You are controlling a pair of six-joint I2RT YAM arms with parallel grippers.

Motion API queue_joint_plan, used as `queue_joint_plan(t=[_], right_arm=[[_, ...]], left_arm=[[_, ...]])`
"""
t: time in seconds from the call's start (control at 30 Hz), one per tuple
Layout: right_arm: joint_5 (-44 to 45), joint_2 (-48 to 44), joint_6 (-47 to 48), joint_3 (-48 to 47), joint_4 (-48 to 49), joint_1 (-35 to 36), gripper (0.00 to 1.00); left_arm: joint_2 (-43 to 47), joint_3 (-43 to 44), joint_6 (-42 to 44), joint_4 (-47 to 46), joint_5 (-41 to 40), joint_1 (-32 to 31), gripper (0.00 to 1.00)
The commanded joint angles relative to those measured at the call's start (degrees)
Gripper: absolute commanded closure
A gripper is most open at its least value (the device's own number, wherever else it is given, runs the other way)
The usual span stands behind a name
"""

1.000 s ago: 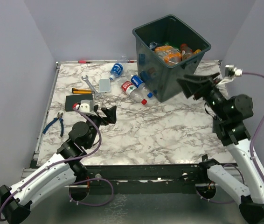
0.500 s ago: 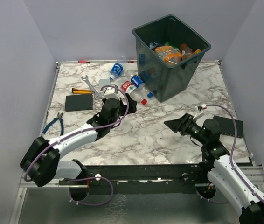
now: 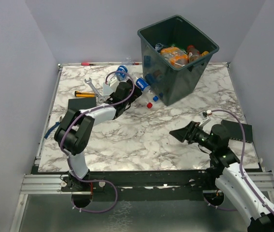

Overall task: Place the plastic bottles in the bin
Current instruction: Pick up the plastic bottle at the center of the board.

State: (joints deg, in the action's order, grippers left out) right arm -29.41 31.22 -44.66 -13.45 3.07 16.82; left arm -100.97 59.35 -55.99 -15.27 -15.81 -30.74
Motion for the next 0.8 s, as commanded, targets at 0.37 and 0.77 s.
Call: queue_joint_plan(t=[0.37, 0.77], right_arm=[[0.87, -4.92, 8.96, -6.65, -14.38, 0.03, 0.25], [2.85, -8.14, 9.86, -8.94, -19.67, 0.04, 0.25]], left_arm=[[-17.83, 20.49, -4.83, 20.02, -0.81, 2.54, 0.01], [-21.45, 20.1, -3.99, 20.07, 0.18, 3.23, 0.19]])
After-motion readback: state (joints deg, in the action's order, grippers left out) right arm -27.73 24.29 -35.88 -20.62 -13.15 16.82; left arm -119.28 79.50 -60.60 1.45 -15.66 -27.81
